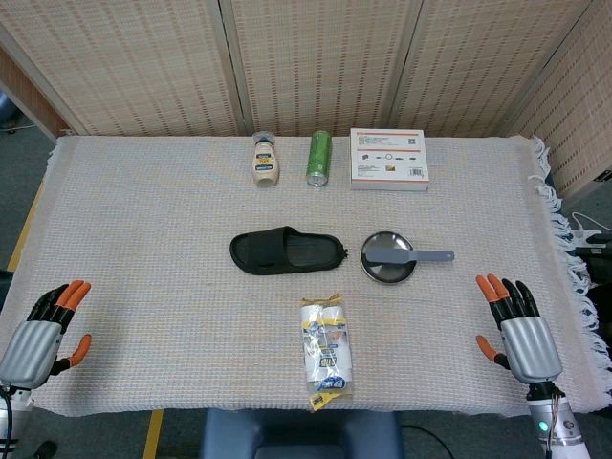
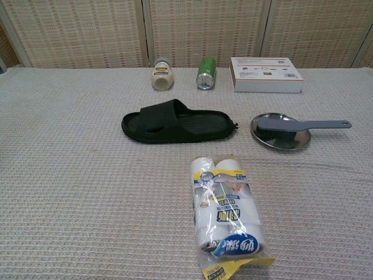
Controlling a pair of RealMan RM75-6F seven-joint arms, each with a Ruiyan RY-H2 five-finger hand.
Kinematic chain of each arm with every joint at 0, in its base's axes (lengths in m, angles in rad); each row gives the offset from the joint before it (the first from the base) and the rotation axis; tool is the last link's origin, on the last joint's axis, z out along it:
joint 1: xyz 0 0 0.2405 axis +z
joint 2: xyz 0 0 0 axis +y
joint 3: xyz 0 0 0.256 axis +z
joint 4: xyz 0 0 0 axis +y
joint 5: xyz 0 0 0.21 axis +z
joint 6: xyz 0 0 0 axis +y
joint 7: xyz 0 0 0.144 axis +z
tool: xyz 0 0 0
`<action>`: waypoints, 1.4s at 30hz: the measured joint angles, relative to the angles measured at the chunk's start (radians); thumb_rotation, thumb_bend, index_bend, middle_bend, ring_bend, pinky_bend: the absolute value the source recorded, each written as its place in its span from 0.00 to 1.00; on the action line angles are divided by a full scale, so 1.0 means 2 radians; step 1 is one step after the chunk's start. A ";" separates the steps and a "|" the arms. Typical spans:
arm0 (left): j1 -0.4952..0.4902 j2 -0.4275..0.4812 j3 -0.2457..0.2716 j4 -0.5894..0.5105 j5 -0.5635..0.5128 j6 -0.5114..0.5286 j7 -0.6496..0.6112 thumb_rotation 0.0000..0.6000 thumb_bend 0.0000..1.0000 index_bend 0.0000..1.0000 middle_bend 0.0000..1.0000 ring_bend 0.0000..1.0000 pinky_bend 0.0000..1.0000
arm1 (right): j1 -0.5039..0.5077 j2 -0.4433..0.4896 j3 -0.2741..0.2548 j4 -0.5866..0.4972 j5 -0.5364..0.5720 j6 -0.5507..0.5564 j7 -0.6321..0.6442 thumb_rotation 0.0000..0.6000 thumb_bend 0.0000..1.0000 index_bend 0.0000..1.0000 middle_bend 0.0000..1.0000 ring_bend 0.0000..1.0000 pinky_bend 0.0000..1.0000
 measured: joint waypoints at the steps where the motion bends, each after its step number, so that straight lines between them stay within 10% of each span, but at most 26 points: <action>1: 0.000 0.000 0.000 -0.001 0.001 0.001 0.001 1.00 0.46 0.00 0.00 0.00 0.09 | 0.000 -0.001 0.000 0.001 0.001 0.000 -0.001 1.00 0.18 0.00 0.00 0.00 0.00; 13: 0.001 0.004 -0.001 -0.006 0.006 0.010 -0.006 1.00 0.46 0.00 0.00 0.00 0.10 | 0.024 -0.020 0.023 0.005 0.034 -0.039 -0.005 1.00 0.18 0.01 0.02 0.00 0.00; 23: 0.005 0.007 0.002 -0.008 0.025 0.031 -0.014 1.00 0.46 0.00 0.00 0.00 0.10 | 0.135 -0.043 0.081 0.011 0.100 -0.186 -0.048 1.00 0.18 0.10 0.07 0.00 0.00; 42: 0.019 0.021 -0.001 -0.013 0.004 0.037 -0.027 1.00 0.46 0.00 0.00 0.00 0.10 | 0.287 -0.202 0.134 0.211 0.232 -0.301 -0.132 1.00 0.18 0.26 0.19 0.02 0.03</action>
